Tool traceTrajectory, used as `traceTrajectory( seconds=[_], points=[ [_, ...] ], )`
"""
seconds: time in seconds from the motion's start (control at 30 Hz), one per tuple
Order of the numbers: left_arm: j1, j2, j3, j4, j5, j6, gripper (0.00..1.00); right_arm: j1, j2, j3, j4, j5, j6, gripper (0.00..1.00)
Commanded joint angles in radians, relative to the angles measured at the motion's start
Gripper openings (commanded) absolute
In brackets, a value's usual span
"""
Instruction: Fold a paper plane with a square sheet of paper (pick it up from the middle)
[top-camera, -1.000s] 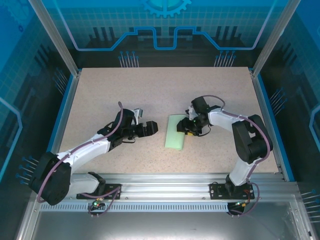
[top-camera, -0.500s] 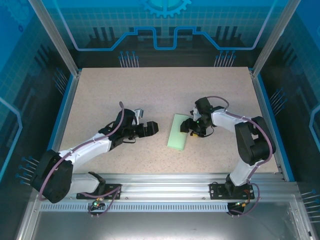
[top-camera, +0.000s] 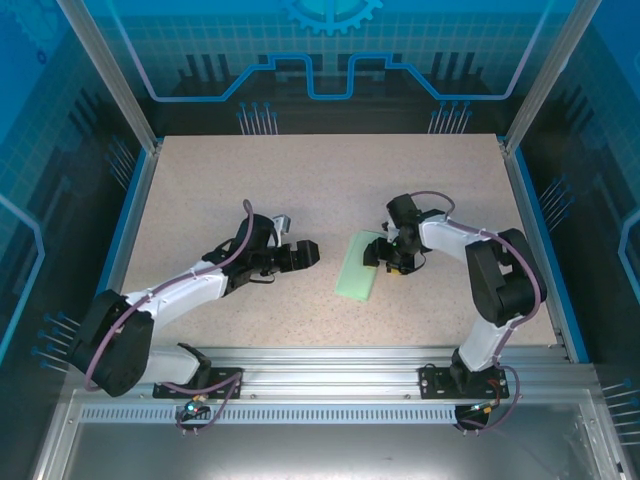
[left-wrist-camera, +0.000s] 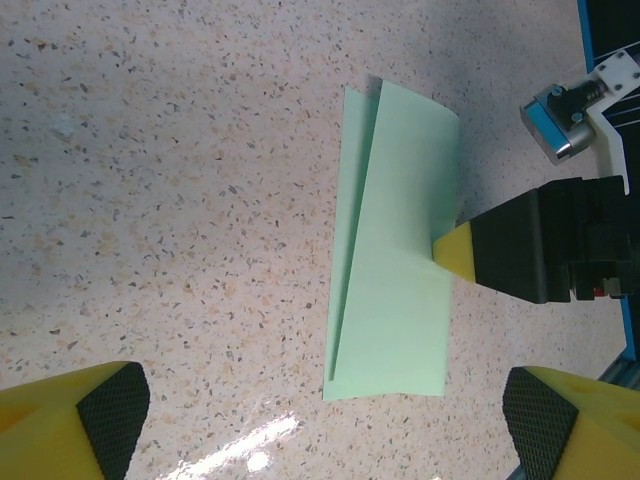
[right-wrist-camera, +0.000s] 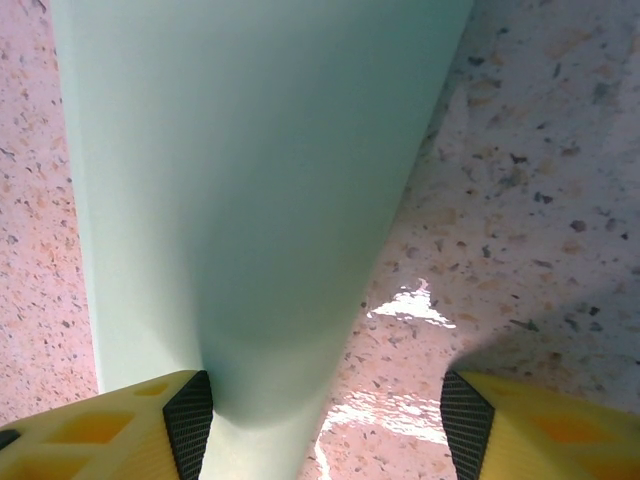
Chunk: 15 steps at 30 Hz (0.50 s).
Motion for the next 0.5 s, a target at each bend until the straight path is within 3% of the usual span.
traceTrajectory(
  seconds=[0.0,0.23,0.47],
  points=[
    [-0.003,0.015,0.034,0.017,0.032,0.027,0.95,0.015,0.031,0.027,-0.027,0.043,0.02,0.66],
    [-0.003,0.023,0.042,0.01,0.038,0.035,0.95,0.035,0.041,0.052,-0.009,-0.025,-0.023,0.67],
    [-0.002,0.026,0.046,0.009,0.044,0.036,0.93,0.037,0.073,0.073,-0.028,-0.009,-0.023,0.67]
  ],
)
